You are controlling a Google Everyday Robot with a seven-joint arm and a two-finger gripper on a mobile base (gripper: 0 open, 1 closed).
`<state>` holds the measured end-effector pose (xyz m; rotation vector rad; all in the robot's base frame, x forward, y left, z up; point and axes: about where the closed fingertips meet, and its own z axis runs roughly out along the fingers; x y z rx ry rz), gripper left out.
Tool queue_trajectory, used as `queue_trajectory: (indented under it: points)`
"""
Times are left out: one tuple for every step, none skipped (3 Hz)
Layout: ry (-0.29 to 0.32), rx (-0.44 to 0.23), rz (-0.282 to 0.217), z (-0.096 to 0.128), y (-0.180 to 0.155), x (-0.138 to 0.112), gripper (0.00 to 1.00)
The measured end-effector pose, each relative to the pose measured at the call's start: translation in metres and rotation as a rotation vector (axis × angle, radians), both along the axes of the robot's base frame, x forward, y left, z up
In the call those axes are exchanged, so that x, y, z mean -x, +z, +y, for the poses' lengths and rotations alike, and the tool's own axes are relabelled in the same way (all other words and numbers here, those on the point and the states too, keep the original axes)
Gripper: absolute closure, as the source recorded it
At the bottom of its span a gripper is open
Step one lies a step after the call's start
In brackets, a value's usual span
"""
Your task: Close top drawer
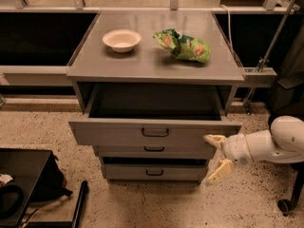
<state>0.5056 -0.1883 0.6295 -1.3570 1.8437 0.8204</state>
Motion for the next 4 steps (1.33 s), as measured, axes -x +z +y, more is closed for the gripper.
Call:
queue_trajectory:
  points:
    - [-0.011, -0.012, -0.005, -0.003, 0.003, -0.019, 0.0]
    - [-0.035, -0.01, -0.006, -0.004, 0.004, -0.051, 0.0]
    - [-0.04, -0.01, 0.001, -0.001, 0.001, -0.059, 0.0]
    - [-0.043, 0.005, -0.002, 0.005, 0.003, -0.073, 0.0]
